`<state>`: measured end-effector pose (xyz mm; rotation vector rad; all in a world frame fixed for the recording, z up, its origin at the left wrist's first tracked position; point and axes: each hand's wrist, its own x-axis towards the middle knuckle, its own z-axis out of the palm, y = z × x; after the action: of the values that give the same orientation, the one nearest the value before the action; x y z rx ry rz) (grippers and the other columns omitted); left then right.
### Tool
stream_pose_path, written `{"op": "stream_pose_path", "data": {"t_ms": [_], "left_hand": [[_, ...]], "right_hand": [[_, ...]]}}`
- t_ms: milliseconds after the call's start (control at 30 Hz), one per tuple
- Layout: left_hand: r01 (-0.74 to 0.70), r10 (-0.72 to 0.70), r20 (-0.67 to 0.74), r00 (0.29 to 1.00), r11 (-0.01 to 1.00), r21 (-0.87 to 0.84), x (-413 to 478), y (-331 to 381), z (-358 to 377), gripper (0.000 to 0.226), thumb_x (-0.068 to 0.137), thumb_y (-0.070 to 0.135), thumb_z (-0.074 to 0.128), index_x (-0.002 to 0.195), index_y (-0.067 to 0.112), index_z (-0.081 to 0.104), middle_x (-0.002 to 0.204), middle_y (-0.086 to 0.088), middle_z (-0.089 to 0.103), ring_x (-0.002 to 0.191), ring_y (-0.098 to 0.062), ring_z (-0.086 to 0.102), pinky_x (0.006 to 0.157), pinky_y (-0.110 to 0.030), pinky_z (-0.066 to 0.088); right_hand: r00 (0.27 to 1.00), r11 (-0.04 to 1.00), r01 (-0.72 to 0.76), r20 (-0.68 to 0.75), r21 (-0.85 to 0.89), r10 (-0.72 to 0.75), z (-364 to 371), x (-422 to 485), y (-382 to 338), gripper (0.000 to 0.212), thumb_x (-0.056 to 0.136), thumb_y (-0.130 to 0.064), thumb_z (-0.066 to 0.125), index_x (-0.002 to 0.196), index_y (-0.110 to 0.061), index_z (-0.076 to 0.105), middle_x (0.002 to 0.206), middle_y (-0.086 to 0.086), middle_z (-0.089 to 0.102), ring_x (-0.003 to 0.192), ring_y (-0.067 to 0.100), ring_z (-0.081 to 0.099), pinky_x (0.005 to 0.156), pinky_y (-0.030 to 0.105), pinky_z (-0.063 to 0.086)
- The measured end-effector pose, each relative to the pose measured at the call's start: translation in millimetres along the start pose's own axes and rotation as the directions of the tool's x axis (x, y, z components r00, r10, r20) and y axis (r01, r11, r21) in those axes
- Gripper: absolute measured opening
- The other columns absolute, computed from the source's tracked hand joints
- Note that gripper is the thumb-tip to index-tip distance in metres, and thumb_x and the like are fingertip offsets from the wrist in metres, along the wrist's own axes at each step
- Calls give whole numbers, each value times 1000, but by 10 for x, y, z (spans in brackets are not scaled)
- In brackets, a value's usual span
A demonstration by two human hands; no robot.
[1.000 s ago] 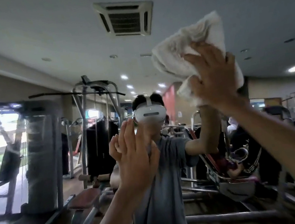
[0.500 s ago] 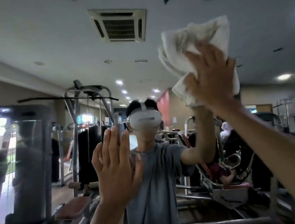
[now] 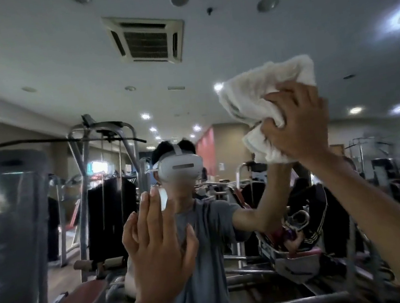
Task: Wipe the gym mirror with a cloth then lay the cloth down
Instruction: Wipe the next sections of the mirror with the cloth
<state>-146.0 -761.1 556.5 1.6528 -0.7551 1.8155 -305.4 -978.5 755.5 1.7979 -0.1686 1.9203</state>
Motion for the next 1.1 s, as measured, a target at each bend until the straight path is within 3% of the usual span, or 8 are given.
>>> {"op": "stream_pose_path", "data": {"t_ms": [100,333,433,533,767,900,1000,1100], "left_hand": [[-9,9,-12,1000,1000,-17,11,-35,2,64,91,40,49,147,7,45,156,-20,37,147,-32,32,115,-51,23],[33,-33,32,999,999,-17,10,-21,24,65,92,41,47,146,5,46,154,-23,38,145,-35,29,116,-53,19],[92,-92,46,995,996,12,11,96,70,66,90,43,46,146,7,40,152,-24,31,141,-38,27,116,-52,17],[49,-50,72,996,999,11,26,552,147,64,88,45,47,142,11,49,151,-22,30,138,-37,30,111,-50,19],[-139,157,197,968,985,-102,-216,1680,305,48,84,38,56,129,22,57,149,-16,38,139,-35,37,111,-58,30],[-153,170,166,971,982,-110,53,1627,286,44,83,38,55,122,19,63,131,-12,52,122,-32,48,103,-50,31],[-198,210,113,971,974,-109,465,1679,316,41,82,36,54,118,18,63,124,-12,59,117,-31,51,99,-45,29],[-111,124,90,988,985,-134,694,1785,410,44,83,36,55,122,16,65,136,-14,55,127,-31,48,104,-45,25]], "right_hand": [[979,979,-203,-30,-36,202,45,-338,-477,40,77,-42,51,110,-21,60,115,9,56,106,26,42,85,42,37],[680,693,705,135,150,-721,-230,-873,170,44,74,-48,55,114,-29,53,120,1,49,105,28,49,83,43,38],[969,975,220,118,0,-219,-183,-421,653,44,72,-39,51,111,-21,61,114,12,55,101,35,51,83,49,45],[939,936,-343,-9,-84,343,-45,-158,309,41,76,-35,52,111,-18,63,114,15,57,107,34,51,85,46,39],[889,899,430,133,85,-438,-278,-1100,489,43,79,-42,51,117,-24,55,116,11,62,101,30,49,77,39,33],[993,996,18,115,-91,-7,-387,-1084,1374,46,80,-38,44,120,-16,52,111,18,59,101,32,48,81,44,39],[885,885,-465,3,-39,465,-318,-500,1414,48,82,-35,44,125,-18,57,120,17,53,113,33,45,89,45,34],[959,957,-281,26,-74,283,-195,-395,952,47,82,-36,51,126,-22,57,120,15,53,112,33,46,88,47,37]]}}
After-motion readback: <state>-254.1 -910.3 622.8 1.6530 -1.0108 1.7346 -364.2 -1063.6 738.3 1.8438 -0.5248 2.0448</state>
